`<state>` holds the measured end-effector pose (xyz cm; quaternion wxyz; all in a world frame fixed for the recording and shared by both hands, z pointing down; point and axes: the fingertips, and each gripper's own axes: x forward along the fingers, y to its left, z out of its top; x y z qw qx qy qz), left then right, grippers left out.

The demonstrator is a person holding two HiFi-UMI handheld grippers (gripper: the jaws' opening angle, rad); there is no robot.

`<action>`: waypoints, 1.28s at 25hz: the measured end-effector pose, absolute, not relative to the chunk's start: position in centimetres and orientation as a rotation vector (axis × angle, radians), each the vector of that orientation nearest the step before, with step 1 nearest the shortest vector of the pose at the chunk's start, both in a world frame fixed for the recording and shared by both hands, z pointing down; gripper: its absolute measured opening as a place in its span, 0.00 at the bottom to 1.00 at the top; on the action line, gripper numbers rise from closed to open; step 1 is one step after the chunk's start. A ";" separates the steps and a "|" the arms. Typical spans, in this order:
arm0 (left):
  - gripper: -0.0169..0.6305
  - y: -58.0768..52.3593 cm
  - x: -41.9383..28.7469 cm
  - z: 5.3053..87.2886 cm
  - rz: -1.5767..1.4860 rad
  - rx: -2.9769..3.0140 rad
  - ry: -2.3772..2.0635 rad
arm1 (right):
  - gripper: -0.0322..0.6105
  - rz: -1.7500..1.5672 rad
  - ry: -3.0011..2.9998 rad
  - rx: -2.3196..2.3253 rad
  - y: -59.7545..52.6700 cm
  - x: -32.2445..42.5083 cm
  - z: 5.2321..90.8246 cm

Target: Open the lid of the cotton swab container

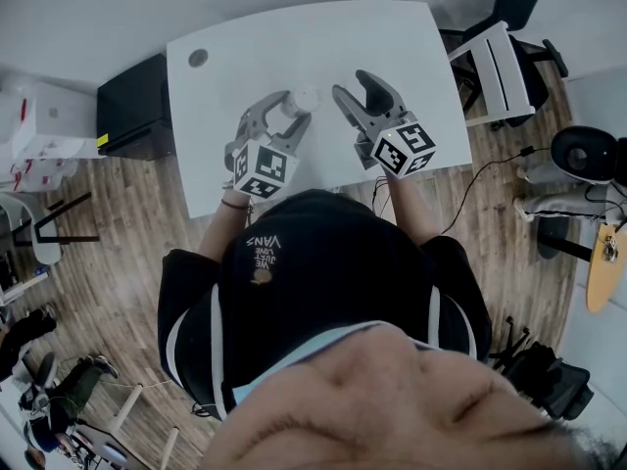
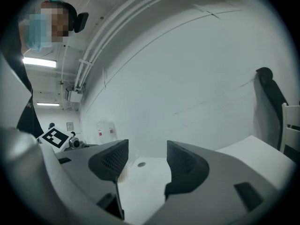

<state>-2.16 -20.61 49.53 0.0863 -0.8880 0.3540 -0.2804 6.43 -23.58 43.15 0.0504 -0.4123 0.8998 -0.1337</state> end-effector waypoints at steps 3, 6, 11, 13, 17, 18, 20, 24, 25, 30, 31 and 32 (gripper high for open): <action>0.40 -20.7 -2.1 49.5 -0.827 -2.651 1.058 | 0.46 -0.415 2.734 -1.267 -23.8 6.7 43.4; 0.40 -20.8 -2.1 49.4 -0.818 -2.664 1.065 | 0.46 -0.417 2.732 -1.265 -23.9 6.7 43.3; 0.40 -21.1 -2.2 49.2 -0.801 -2.682 1.086 | 0.46 -0.396 2.731 -1.254 -23.9 6.5 42.8; 0.40 -21.3 -2.2 49.2 -0.794 -2.689 1.095 | 0.46 -0.387 2.732 -1.250 -24.0 6.5 42.6; 0.40 -21.8 -2.4 48.9 -0.767 -2.703 1.116 | 0.46 -0.368 2.741 -1.250 -24.2 6.3 42.5; 0.40 -21.9 -2.5 48.8 -0.757 -2.706 1.120 | 0.46 -0.363 2.745 -1.252 -24.2 6.2 42.6; 0.40 -21.9 -2.5 48.5 -0.736 -2.710 1.127 | 0.46 -0.358 2.750 -1.255 -24.0 6.1 42.6; 0.40 -22.0 -2.7 47.9 -0.701 -2.720 1.147 | 0.46 -0.354 2.762 -1.257 -23.8 6.0 42.8; 0.40 -22.1 -2.8 47.8 -0.691 -2.725 1.154 | 0.46 -0.347 2.768 -1.260 -23.7 5.9 42.8; 0.40 -22.6 -2.8 46.1 -0.622 -2.717 1.165 | 0.46 -0.300 2.810 -1.291 -23.5 5.9 43.2; 0.40 -22.6 -2.8 45.8 -0.609 -2.718 1.169 | 0.46 -0.295 2.815 -1.297 -23.4 5.9 43.3; 0.40 -22.6 -2.9 45.6 -0.598 -2.720 1.176 | 0.46 -0.292 2.820 -1.302 -23.3 5.9 43.3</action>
